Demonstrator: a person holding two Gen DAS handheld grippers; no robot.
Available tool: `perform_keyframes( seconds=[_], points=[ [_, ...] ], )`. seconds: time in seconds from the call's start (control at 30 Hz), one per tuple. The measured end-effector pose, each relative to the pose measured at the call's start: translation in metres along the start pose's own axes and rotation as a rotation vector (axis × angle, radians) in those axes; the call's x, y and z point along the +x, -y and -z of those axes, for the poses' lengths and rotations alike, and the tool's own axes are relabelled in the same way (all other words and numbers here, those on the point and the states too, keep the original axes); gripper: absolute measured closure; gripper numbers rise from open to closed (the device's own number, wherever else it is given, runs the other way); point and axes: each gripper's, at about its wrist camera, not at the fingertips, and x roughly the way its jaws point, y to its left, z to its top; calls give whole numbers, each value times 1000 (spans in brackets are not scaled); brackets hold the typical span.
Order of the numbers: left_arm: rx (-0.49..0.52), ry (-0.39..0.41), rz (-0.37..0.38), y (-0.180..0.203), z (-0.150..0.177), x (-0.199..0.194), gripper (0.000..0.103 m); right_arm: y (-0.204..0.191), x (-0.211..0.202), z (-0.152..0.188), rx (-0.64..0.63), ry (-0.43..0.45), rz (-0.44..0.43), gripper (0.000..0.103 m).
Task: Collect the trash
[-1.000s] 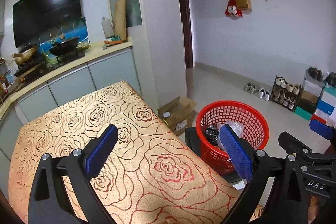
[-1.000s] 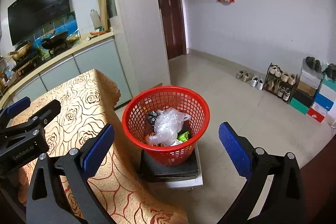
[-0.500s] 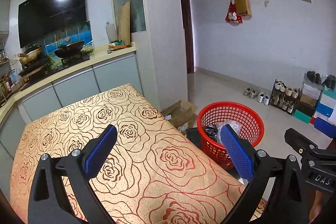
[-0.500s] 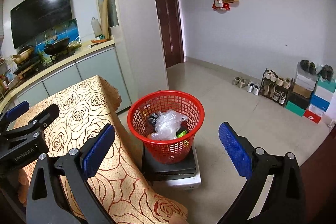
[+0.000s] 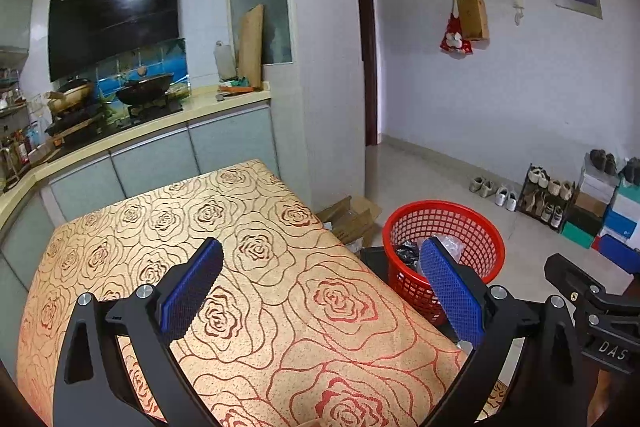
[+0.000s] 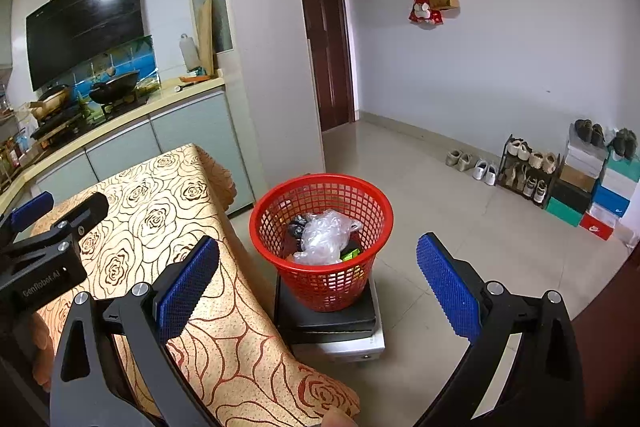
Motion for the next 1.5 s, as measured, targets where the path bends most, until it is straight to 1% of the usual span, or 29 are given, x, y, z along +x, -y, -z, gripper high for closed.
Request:
perform_keyframes(
  seconds=[0.4,1.5],
  points=[
    [-14,17,-38,-7,2,-9,8,-9,-7,-1,-30,22,-35,7],
    [-27,11,-30,-9,4,-9,8,-11,-7,-2,-33,21,-39,7]
  ],
)
